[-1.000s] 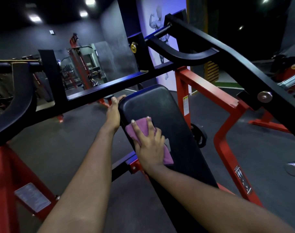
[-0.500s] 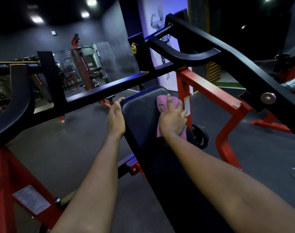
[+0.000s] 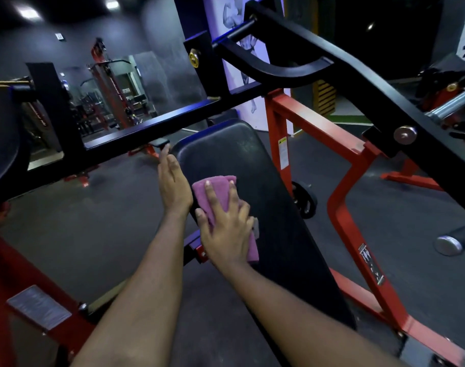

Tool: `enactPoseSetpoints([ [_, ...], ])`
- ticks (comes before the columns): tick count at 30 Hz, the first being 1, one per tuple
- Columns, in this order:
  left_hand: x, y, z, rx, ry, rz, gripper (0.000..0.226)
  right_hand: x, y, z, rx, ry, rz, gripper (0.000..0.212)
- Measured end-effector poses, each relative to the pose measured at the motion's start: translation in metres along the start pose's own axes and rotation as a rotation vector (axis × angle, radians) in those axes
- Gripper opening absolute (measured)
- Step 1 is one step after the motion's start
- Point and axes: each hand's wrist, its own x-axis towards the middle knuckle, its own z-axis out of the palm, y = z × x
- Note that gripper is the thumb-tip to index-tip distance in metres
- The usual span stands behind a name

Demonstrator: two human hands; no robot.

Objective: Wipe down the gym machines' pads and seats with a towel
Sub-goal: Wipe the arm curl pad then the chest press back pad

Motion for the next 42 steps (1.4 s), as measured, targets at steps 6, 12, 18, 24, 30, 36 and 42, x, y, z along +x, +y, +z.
enactPoseSetpoints([
  [6, -0.027, -0.01, 0.004, -0.01, 0.024, 0.019, 0.051, -0.039, 0.032, 0.019, -0.074, 0.03, 0.063, 0.062],
  [12, -0.03, -0.002, -0.004, 0.008, -0.078, 0.004, 0.053, -0.131, 0.085, 0.024, -0.111, -0.024, 0.102, 0.073],
  [18, -0.028, -0.002, -0.01, 0.024, -0.148, 0.003, 0.055, -0.075, 0.045, 0.013, -0.037, 0.044, 0.109, 0.067],
  [24, -0.02, -0.013, -0.013, 0.037, -0.204, 0.023, 0.058, -0.034, 0.025, 0.011, -0.165, 0.043, -0.044, 0.067],
  [30, -0.045, 0.0, -0.006, 0.104, -0.077, -0.061, 0.055, -0.127, 0.093, 0.023, -0.218, -0.05, -0.037, 0.088],
  [36, -0.09, -0.021, 0.018, 0.147, 0.119, -0.092, 0.06, -0.151, 0.11, 0.021, -0.059, -0.017, 0.233, 0.085],
  [42, -0.09, -0.028, 0.023, 0.133, 0.198, -0.042, 0.056, -0.021, 0.05, 0.002, -0.029, 0.105, 0.111, 0.059],
])
